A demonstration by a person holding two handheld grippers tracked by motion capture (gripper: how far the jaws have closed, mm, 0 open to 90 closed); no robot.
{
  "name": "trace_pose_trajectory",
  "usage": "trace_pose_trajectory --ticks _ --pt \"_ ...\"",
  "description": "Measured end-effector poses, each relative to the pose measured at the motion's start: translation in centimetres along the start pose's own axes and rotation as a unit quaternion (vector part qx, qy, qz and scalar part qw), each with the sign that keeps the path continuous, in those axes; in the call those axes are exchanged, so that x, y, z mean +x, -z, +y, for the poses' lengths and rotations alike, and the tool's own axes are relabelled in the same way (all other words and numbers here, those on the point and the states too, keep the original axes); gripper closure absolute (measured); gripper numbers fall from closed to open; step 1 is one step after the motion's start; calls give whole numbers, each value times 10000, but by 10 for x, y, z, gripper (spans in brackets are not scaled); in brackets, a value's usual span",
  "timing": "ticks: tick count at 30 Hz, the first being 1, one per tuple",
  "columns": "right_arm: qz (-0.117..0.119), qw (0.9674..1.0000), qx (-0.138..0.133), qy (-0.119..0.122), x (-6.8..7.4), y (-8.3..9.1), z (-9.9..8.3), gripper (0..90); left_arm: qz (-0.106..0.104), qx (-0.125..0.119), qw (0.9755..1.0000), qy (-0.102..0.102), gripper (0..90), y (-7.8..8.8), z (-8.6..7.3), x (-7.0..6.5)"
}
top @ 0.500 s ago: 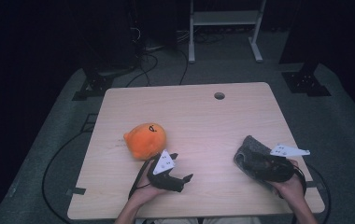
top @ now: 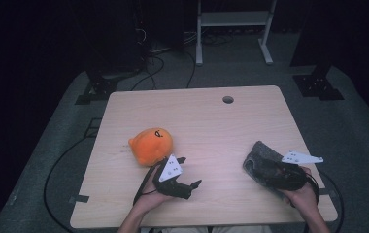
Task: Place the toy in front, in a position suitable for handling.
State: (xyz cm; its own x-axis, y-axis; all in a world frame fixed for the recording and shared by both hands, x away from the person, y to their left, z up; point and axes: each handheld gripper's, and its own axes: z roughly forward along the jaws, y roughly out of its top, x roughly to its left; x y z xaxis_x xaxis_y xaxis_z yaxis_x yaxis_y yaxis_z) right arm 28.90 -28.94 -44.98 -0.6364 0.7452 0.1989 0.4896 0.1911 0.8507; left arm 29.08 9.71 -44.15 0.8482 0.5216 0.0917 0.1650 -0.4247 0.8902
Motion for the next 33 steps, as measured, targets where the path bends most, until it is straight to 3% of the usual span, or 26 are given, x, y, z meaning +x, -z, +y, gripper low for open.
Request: trace_pose_trajectory --ticks 7,15,24,33 --pt "-11 10000 2 -4 -3 0 0 340 45 -116 9999 8 97 5 7 5" --pt "-22 10000 5 -20 -5 2 -1 340 279 -258 9993 25 96 14 16 17" --pt "-53 10000 -27 -34 -6 4 -1 340 535 -270 9982 73 90 27 21 39" --pt "-52 10000 -45 -17 -5 4 1 339 902 -324 9953 125 82 47 25 68"
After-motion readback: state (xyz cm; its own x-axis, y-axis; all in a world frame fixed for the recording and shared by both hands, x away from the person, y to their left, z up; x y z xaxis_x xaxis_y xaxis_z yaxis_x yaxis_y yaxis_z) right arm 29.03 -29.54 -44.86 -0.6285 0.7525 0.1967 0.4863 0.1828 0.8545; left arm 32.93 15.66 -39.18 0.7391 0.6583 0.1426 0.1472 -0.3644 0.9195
